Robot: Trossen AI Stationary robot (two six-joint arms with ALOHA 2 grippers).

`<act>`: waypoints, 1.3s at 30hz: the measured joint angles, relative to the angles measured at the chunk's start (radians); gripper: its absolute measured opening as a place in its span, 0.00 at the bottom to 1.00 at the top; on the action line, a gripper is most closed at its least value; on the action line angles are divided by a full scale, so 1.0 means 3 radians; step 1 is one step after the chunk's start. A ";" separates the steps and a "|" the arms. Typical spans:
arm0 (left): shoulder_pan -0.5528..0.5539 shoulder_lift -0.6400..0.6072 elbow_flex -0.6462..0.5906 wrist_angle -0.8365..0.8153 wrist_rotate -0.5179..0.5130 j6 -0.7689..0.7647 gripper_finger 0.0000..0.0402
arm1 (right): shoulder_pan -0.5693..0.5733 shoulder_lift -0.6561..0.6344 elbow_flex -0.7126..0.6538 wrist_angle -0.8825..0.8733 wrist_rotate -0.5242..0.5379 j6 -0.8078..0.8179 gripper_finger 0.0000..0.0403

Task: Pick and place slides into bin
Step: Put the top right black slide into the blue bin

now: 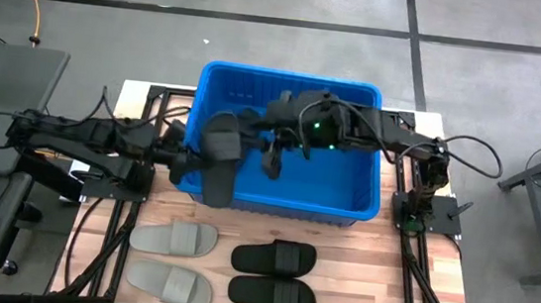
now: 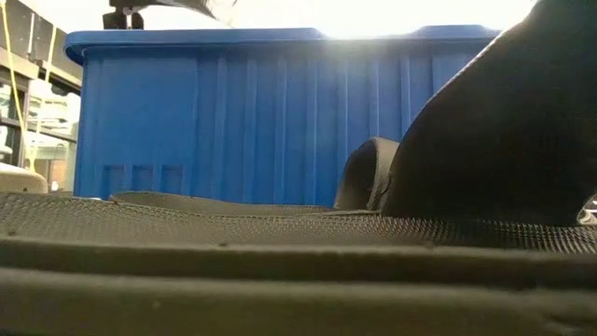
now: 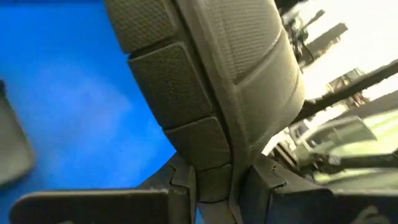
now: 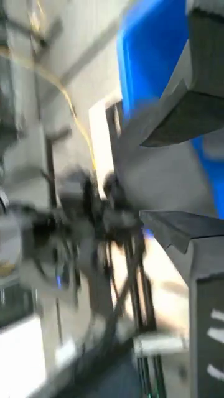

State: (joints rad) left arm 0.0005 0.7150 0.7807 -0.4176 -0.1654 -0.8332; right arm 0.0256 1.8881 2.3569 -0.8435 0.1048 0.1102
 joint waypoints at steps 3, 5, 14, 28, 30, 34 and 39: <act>-0.0002 -0.0069 0.0001 0.0162 -0.0038 0.0166 0.16 | -0.0136 -0.0003 0.0000 0.0076 -0.0383 0.0203 0.42; -0.0005 -0.0104 0.0008 0.0275 -0.0045 0.0249 0.16 | -0.0225 0.0000 0.0000 0.0125 -0.0490 0.0323 0.42; -0.0002 -0.0105 0.0009 0.0445 -0.0035 0.0466 0.15 | -0.0770 0.0053 -0.0037 0.0297 -0.1303 0.0773 0.42; -0.0002 -0.0108 0.0010 0.0458 0.0017 0.0522 0.15 | -0.1188 0.0077 -0.0952 0.1113 -0.2673 0.1463 0.45; -0.0002 -0.0108 0.0010 0.0458 0.0030 0.0521 0.15 | -0.1186 0.0061 -0.1170 0.1315 -0.2756 0.1533 0.46; -0.0002 -0.0109 0.0010 0.0453 0.0052 0.0520 0.15 | -0.1169 0.0059 -0.1464 0.1802 -0.2857 0.1702 0.46; -0.0001 -0.0118 0.0018 0.0451 0.0046 0.0525 0.15 | -0.1172 0.0055 -0.1653 0.2447 -0.2864 0.1975 0.46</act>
State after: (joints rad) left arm 0.0003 0.6796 0.7860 -0.2824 -0.1518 -0.6757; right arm -0.3260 1.9045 1.8610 -0.1093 -0.7544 0.7028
